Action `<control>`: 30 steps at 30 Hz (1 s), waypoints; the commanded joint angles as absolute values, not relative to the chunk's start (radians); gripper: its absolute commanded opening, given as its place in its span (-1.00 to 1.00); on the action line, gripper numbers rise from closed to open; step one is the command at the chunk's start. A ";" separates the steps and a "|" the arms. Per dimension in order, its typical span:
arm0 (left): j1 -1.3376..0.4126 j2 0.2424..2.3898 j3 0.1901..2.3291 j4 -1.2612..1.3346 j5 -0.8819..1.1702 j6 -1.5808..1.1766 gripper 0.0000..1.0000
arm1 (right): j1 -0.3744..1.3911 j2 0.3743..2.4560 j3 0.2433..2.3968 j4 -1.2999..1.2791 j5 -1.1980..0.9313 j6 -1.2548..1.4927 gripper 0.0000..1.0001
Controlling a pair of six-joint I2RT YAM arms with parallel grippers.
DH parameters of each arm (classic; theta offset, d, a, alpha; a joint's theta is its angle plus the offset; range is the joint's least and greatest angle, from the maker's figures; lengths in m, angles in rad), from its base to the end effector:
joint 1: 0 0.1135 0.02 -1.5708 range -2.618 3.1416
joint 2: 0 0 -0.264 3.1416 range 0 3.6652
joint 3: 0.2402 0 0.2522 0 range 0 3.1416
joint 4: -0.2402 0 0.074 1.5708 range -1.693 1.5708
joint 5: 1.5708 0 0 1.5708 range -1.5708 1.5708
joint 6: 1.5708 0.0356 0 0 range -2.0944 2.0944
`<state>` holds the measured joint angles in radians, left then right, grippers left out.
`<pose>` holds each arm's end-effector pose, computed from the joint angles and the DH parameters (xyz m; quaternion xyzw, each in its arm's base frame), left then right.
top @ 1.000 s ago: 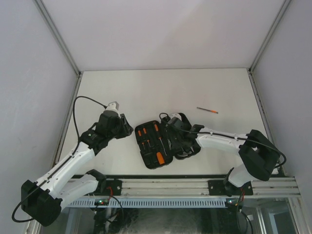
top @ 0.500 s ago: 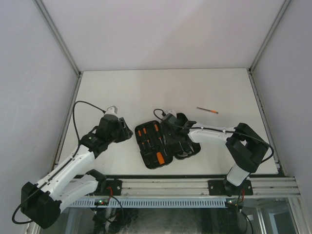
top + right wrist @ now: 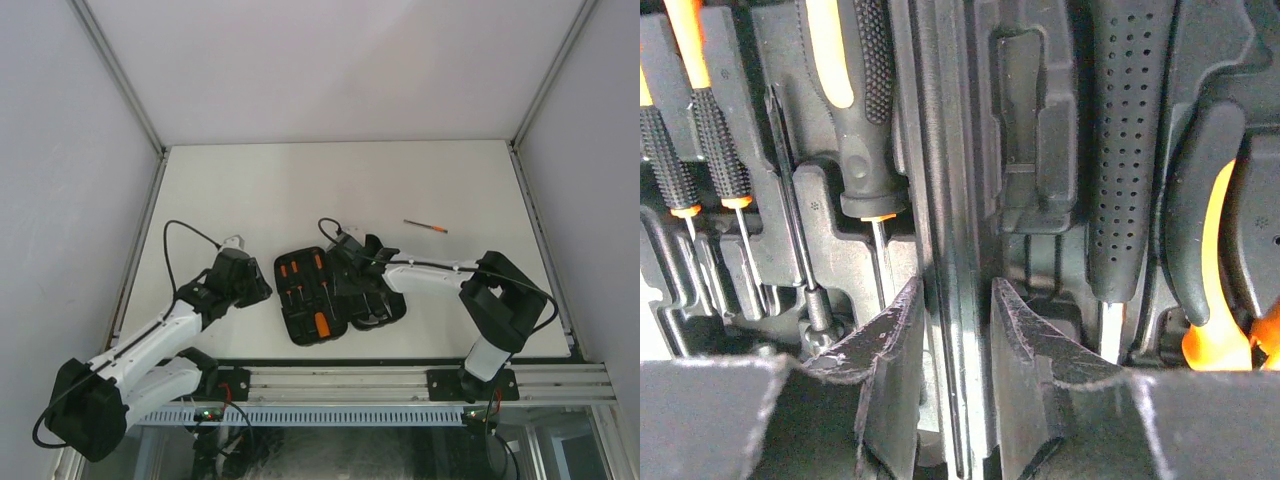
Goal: Sort the tools into containers
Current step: Adjust the storage box at the center of the board.
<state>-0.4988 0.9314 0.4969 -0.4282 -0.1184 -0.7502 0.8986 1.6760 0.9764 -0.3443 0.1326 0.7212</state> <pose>0.1610 -0.0829 0.1936 -0.1377 0.9264 -0.1573 0.3132 0.2084 0.2543 0.1697 -0.0681 0.9611 0.1441 0.2255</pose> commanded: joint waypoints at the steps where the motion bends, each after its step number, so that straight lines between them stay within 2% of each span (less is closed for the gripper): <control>1: -0.495 0.970 0.469 -0.336 -0.101 -0.764 -0.06 | 0.946 1.696 0.979 -0.350 0.078 0.829 -0.53; 7: -0.495 1.030 0.475 -0.287 -0.098 -0.751 -0.08 | 0.963 1.632 0.992 -0.376 0.122 0.815 -0.51; 12: -0.495 1.076 0.485 -0.258 -0.106 -0.740 -0.09 | 0.963 1.513 0.991 -0.389 0.180 0.732 -0.39; 19: -0.495 1.167 0.505 -0.185 -0.066 -0.726 -0.13 | 0.942 1.372 0.977 -0.421 0.236 0.649 -0.33; 26: -0.495 1.243 0.552 -0.149 -0.039 -0.726 -0.18 | 0.759 1.307 0.933 -0.484 0.262 0.615 -0.32; 30: -0.495 1.283 0.584 -0.140 -0.029 -0.723 -0.20 | 0.601 1.318 0.930 -0.481 0.194 0.556 -0.31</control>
<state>-0.4988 1.2453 0.5224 -0.1757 -0.0463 -0.7406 0.7166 1.3369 0.9321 -0.4751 0.2253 0.6296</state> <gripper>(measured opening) 0.407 0.342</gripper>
